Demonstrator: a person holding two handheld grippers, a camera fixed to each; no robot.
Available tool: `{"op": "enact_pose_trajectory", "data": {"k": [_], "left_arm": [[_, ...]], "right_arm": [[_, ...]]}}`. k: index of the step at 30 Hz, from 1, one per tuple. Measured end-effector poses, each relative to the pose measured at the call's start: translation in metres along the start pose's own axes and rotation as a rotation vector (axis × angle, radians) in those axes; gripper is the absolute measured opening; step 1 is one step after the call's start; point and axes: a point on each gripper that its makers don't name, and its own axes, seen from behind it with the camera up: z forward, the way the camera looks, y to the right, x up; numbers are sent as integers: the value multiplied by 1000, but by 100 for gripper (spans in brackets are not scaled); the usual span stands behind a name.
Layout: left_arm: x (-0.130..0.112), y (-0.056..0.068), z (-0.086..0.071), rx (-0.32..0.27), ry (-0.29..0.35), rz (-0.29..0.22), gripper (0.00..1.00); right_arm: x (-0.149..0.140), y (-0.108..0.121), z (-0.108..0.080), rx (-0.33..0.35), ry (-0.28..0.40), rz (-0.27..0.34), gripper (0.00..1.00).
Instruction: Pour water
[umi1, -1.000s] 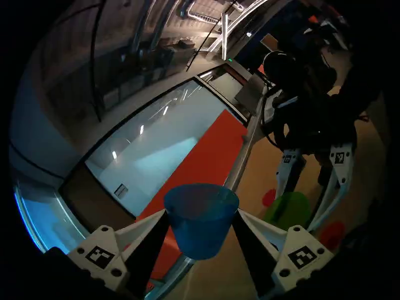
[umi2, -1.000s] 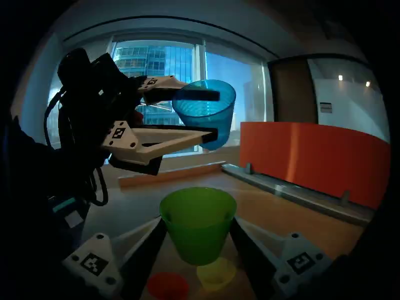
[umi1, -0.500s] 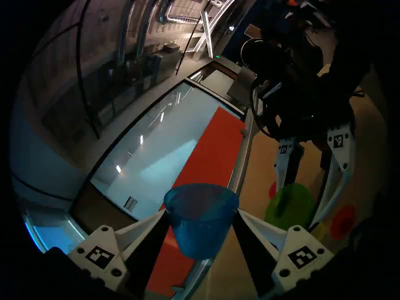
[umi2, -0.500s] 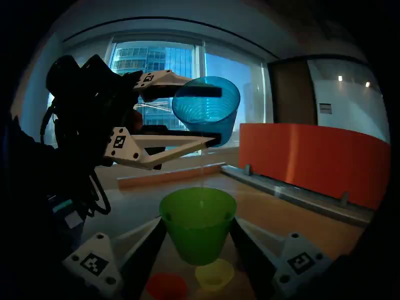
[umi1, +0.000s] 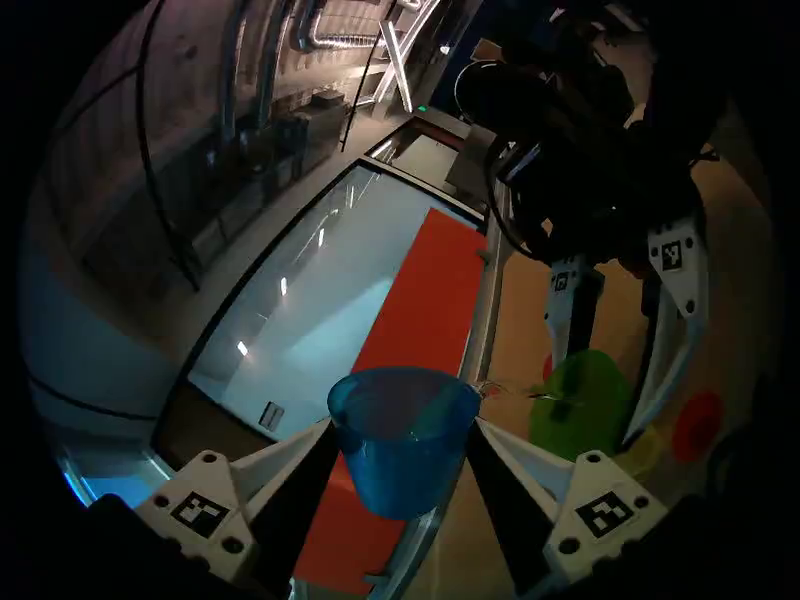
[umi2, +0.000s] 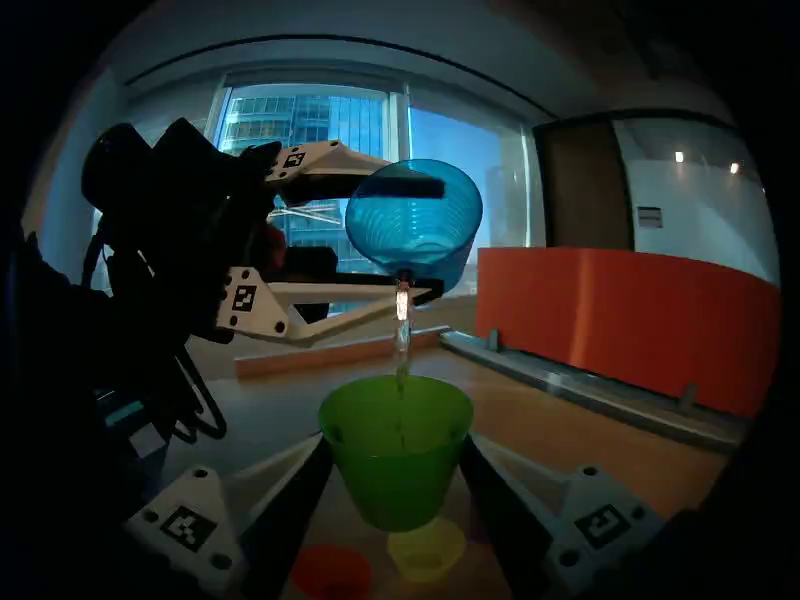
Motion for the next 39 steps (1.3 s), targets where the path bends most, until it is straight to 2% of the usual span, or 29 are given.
{"op": "enact_pose_trajectory", "data": {"k": [20, 32, 39], "left_arm": [[2, -5, -4, 26, -2, 74, 84], [5, -6, -5, 31, -3, 134, 84], [7, -10, -3, 38, -4, 167, 84]], "right_arm": [[0, 0, -1, 0, -1, -7, 87], [2, -1, 0, 2, -1, -13, 87], [2, -2, 0, 2, -1, -14, 87]]}}
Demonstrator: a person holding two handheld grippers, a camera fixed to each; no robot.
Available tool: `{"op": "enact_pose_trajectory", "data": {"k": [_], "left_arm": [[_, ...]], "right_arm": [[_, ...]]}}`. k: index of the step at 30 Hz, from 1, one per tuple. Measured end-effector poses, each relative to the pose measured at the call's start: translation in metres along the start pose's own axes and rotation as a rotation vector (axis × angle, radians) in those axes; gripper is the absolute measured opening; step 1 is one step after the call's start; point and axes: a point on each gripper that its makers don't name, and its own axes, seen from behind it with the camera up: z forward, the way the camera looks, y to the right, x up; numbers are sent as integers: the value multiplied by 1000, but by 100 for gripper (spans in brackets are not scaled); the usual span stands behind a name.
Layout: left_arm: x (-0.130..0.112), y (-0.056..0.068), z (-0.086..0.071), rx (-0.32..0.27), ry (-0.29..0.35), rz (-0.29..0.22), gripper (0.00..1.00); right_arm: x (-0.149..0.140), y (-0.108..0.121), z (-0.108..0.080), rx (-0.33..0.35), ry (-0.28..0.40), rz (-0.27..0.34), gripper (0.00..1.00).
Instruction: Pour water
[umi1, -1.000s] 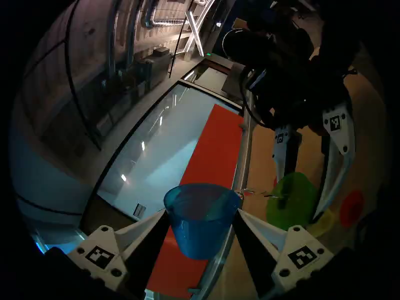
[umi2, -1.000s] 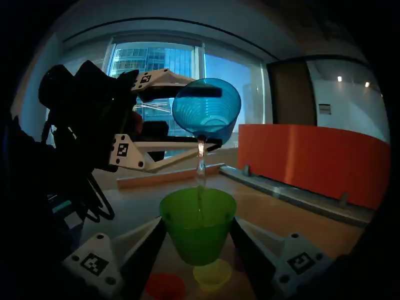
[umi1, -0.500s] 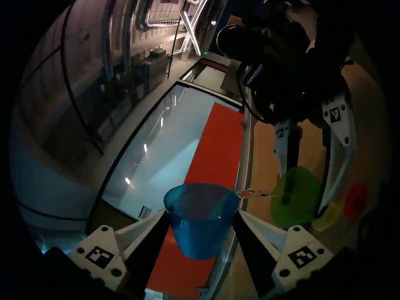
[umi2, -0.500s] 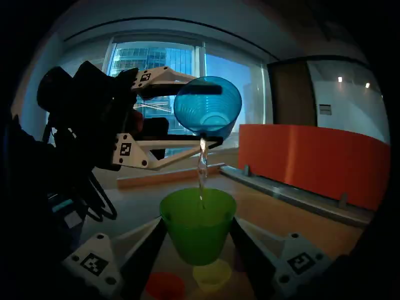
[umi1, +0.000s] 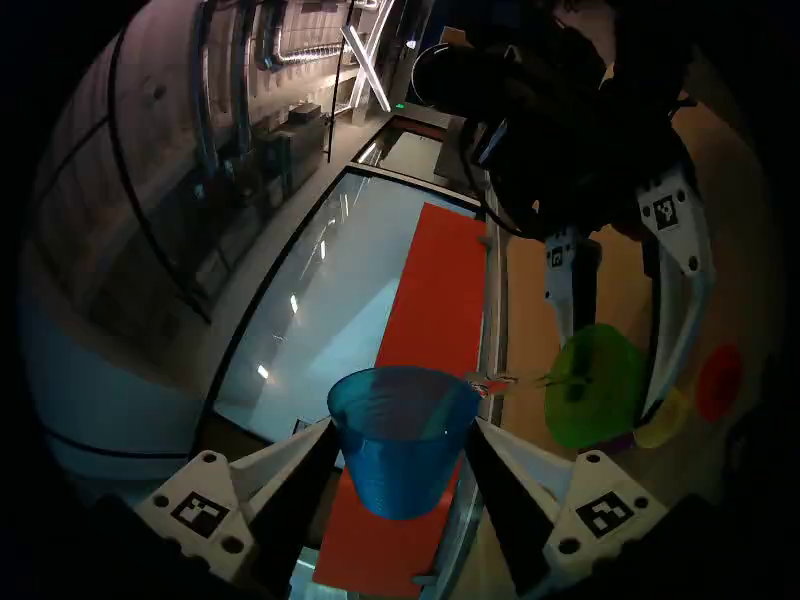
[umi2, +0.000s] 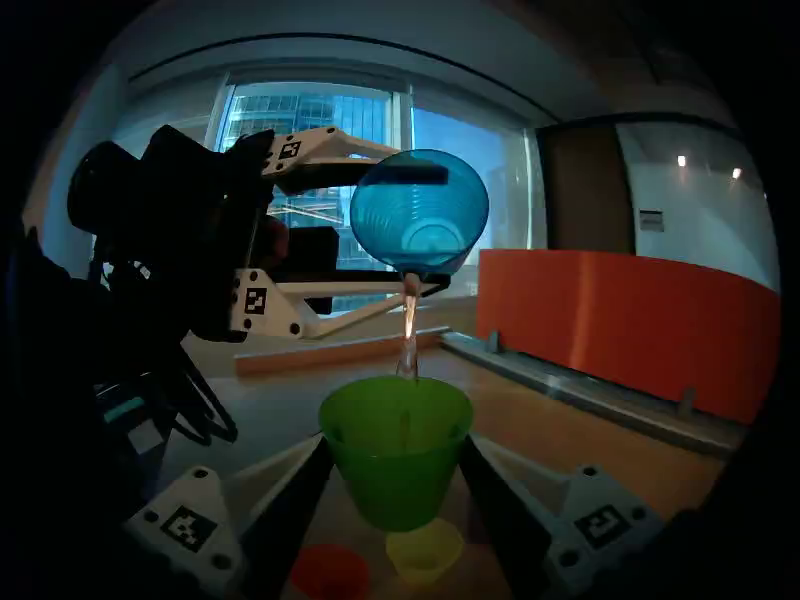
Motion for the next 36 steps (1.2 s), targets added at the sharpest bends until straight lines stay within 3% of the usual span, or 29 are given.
{"op": "enact_pose_trajectory", "data": {"k": [36], "left_arm": [[9, -8, -2, 32, 0, 215, 84]], "right_arm": [[4, 2, 0, -7, 12, 0, 87]]}}
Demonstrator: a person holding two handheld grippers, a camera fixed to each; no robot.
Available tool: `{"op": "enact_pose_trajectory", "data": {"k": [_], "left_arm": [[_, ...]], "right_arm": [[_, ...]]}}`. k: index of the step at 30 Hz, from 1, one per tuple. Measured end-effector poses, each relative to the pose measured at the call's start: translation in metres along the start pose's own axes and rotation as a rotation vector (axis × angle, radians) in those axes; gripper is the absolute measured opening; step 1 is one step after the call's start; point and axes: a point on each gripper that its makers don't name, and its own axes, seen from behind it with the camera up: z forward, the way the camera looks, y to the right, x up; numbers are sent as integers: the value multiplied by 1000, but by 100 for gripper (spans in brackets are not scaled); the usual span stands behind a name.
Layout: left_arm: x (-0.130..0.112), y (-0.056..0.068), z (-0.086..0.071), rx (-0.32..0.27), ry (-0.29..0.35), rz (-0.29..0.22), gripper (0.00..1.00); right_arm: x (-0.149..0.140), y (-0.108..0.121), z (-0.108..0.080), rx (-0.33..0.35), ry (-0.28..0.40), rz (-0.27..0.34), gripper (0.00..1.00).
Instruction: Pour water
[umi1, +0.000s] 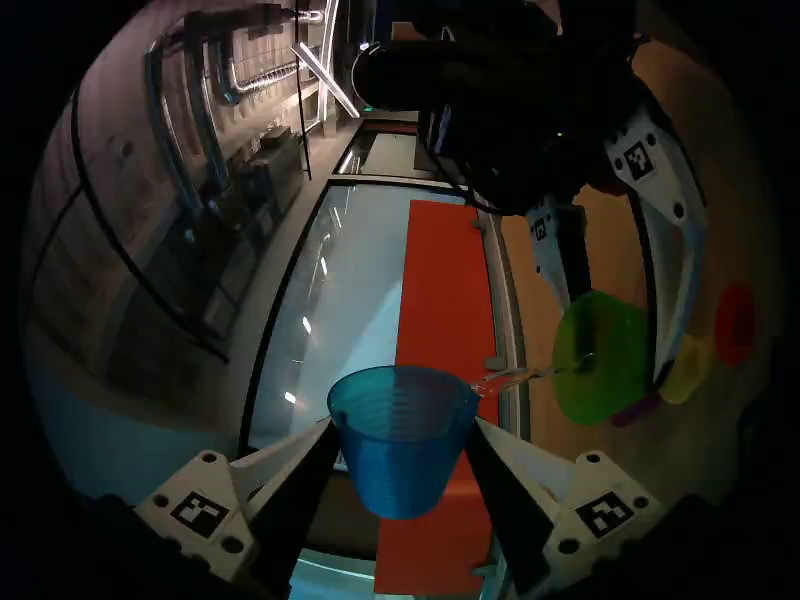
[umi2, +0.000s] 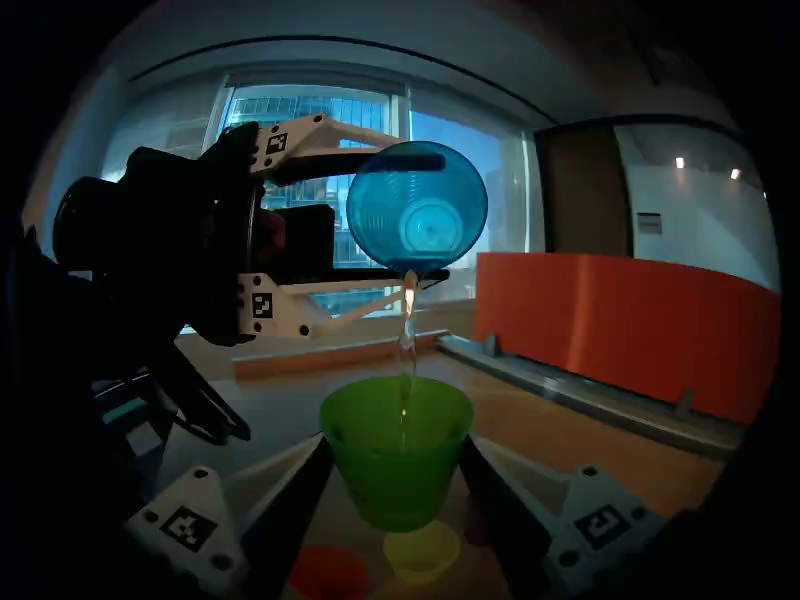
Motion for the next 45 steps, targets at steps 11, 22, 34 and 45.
{"op": "enact_pose_trajectory", "data": {"k": [11, 22, 34, 45], "left_arm": [[8, -4, -1, 13, 7, 71, 84], [14, -4, -4, 26, 16, 153, 84], [19, -4, -3, 45, 23, 195, 84], [16, -5, -5, 48, 24, 156, 84]], "right_arm": [[3, 1, 0, -5, 6, 1, 87], [6, 4, 0, -11, 13, 3, 87], [7, 4, 0, -13, 15, 3, 87], [8, 5, 0, -13, 17, 2, 87]]}}
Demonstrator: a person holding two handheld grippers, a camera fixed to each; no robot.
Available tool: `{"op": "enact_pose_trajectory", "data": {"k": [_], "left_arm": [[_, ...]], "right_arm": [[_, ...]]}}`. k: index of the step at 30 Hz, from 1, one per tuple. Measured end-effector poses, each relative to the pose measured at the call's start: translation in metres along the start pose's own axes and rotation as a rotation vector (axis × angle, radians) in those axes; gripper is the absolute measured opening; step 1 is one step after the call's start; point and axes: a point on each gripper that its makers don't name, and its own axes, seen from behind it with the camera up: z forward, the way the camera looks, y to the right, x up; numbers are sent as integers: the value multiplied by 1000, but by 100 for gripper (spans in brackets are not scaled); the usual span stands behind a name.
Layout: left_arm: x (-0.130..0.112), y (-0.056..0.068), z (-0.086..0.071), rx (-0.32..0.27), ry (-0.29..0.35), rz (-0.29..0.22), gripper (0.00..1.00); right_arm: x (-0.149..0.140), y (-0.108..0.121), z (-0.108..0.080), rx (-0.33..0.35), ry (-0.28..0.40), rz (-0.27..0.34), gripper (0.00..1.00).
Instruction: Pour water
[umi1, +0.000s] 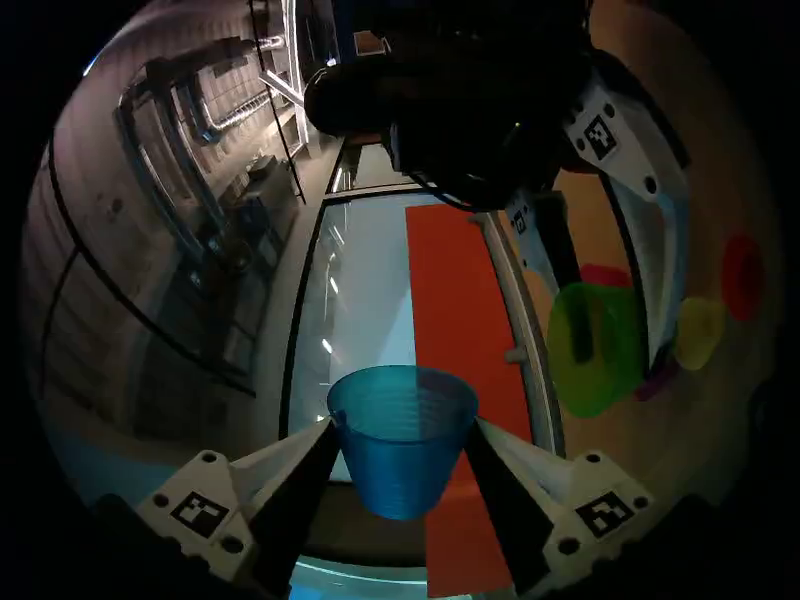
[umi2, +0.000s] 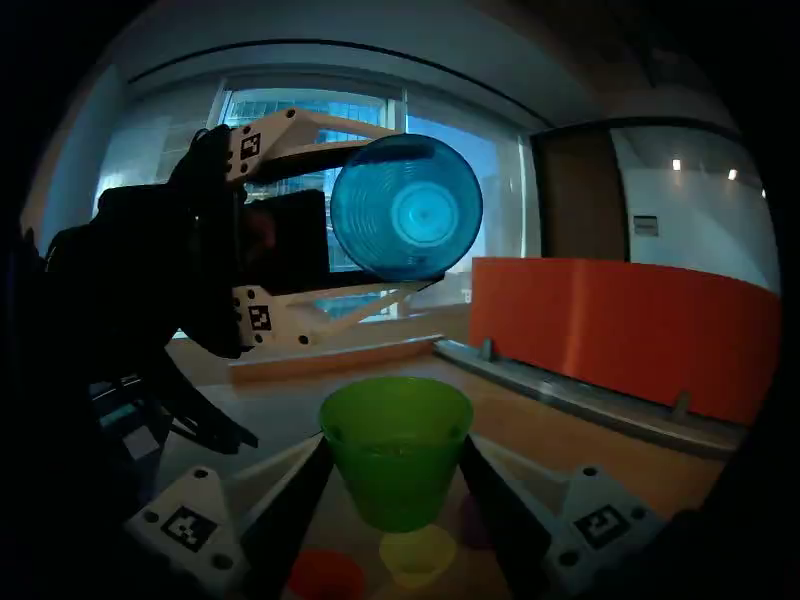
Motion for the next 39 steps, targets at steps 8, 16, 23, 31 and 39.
{"op": "enact_pose_trajectory", "data": {"k": [8, 16, 23, 31, 39], "left_arm": [[-14, 7, 3, -15, -18, -171, 84], [-29, 23, 7, -46, -26, -427, 84], [-37, 35, 7, -67, -37, -630, 84], [-42, 47, 2, -83, -52, -832, 84], [-55, 56, 2, -85, -70, -1008, 84]], "right_arm": [[0, 1, -3, -6, 6, 2, 87], [5, 5, -9, -13, 20, 9, 87], [7, 6, -13, -20, 26, 10, 87], [7, 7, -18, -26, 29, 7, 87], [10, 8, -21, -28, 39, 10, 87]]}}
